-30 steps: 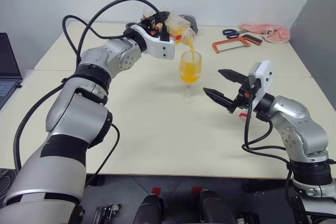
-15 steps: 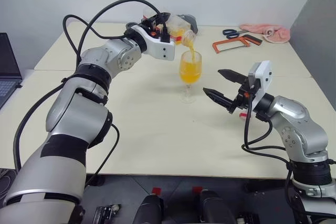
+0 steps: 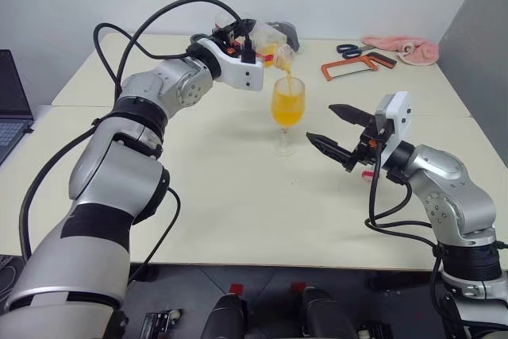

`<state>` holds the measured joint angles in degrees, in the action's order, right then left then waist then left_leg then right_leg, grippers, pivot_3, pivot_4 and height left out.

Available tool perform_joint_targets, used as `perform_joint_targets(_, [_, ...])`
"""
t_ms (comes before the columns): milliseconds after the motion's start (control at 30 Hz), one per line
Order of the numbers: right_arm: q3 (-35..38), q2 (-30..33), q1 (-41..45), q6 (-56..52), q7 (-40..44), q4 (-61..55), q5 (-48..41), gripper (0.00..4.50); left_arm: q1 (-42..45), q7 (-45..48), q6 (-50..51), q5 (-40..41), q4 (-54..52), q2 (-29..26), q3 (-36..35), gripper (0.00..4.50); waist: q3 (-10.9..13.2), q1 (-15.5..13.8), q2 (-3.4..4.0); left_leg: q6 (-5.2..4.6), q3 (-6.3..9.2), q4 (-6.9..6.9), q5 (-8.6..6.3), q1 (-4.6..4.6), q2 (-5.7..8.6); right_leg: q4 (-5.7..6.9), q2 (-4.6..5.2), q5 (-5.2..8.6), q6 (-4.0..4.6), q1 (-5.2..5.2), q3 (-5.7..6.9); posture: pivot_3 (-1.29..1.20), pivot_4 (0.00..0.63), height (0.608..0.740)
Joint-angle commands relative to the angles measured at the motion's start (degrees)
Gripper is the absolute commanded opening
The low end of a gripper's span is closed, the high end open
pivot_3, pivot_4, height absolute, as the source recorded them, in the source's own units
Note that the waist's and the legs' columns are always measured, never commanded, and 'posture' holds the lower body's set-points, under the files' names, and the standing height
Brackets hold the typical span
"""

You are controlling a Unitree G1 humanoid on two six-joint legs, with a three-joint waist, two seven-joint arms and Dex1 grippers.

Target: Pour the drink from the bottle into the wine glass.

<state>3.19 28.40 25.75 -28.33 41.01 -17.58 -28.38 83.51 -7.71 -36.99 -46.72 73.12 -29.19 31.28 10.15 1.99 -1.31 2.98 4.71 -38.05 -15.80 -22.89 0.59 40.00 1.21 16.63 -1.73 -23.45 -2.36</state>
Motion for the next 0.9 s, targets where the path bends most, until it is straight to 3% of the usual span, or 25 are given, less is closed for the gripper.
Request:
perform_joint_targets(33, [0.44, -0.34, 0.13, 0.59, -0.44, -2.48, -0.89, 4.5, 1.24, 1.79, -0.56, 3.78, -0.87, 0.29, -2.75, 1.67, 0.0, 0.0, 0.0, 0.0, 0.0, 0.0, 0.0, 0.0, 0.0, 0.0, 0.0, 0.0, 0.0, 0.0, 0.0, 0.0, 0.15, 0.74])
perform_joint_targets(333, [-0.06, -0.59, 0.86, 1.63, -0.37, -1.46, 0.35, 4.5, -2.17, 13.83, 0.56, 15.82, -1.5, 3.05, -11.15, 1.67, 0.0, 0.02, 0.0, 0.01, -0.01, -0.01, 0.0, 0.01, -0.01, 0.01, 0.0, 0.0, 0.0, 0.0, 0.0, 0.0, 0.15, 0.74])
perform_joint_targets(600, [-2.14, -0.17, 1.0, 3.05, 0.06, -1.47, 2.92, 4.5, -5.78, 25.03, 6.2, 31.03, -4.61, 4.48, -23.48, 1.67, 0.0, 0.14, 0.0, 0.15, -0.02, -0.01, 0.08, 0.01, -0.03, 0.02, 0.0, 0.0, 0.0, -0.02, 0.0, 0.0, 0.15, 0.74])
perform_joint_targets(733, [-6.0, 2.21, 0.69, 1.13, 1.89, -4.44, 3.94, 4.5, -10.68, 32.27, 13.29, 41.84, -8.98, 3.95, -32.12, 1.67, -0.01, 0.66, 0.02, 0.16, 0.0, -0.02, 0.09, 0.02, -0.07, 0.04, 0.0, 0.0, 0.0, -0.02, 0.0, 0.0, 0.15, 0.74])
perform_joint_targets(900, [-9.98, -0.85, 3.14, -3.92, 0.16, -8.54, 1.76, 4.5, -23.14, 38.43, 25.5, 52.57, -20.09, 3.22, -39.88, 1.67, -0.03, 1.87, 0.03, 0.2, 0.11, -0.01, 0.11, 0.09, -0.21, 0.13, 0.0, 0.0, 0.01, -0.02, -0.01, 0.0, 0.15, 0.74])
